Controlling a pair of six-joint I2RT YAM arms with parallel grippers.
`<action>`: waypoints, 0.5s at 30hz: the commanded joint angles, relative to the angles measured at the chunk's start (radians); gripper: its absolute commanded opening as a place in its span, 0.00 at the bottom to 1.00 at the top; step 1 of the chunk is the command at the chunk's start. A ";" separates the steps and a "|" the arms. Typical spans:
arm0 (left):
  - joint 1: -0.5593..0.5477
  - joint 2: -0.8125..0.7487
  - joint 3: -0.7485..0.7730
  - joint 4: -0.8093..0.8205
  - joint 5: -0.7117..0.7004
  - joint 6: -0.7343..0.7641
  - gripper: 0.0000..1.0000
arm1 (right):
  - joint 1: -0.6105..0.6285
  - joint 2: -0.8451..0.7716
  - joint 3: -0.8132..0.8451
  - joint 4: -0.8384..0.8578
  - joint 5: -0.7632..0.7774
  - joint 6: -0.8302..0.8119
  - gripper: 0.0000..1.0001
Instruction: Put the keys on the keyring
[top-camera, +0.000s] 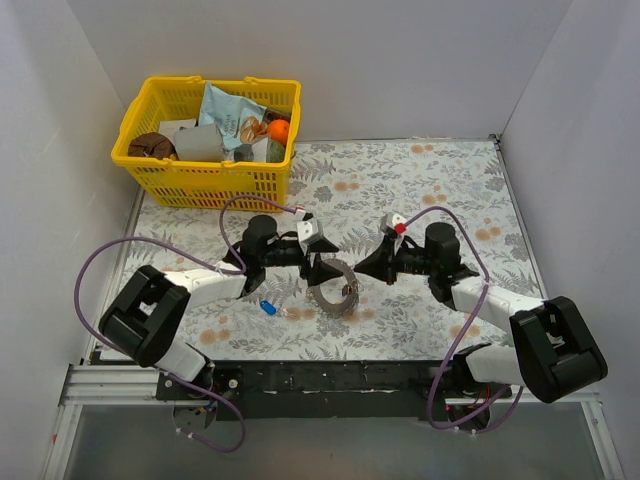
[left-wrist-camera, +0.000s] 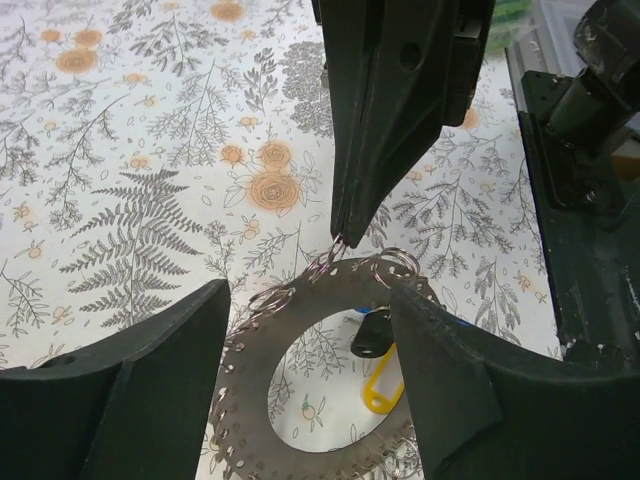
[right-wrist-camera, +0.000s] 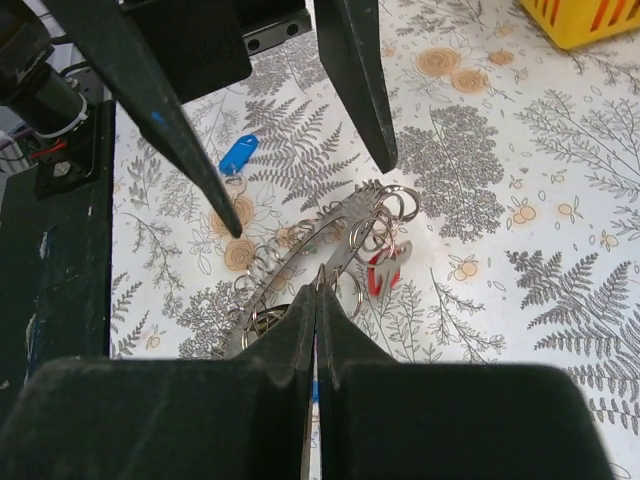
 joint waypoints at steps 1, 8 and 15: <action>0.027 -0.047 -0.070 0.230 0.122 -0.092 0.63 | -0.001 -0.034 -0.046 0.245 -0.070 0.036 0.01; 0.029 -0.006 -0.069 0.327 0.197 -0.118 0.49 | -0.001 -0.034 -0.119 0.473 -0.114 0.113 0.01; 0.029 0.035 -0.037 0.334 0.214 -0.129 0.37 | 0.000 -0.036 -0.120 0.500 -0.125 0.124 0.01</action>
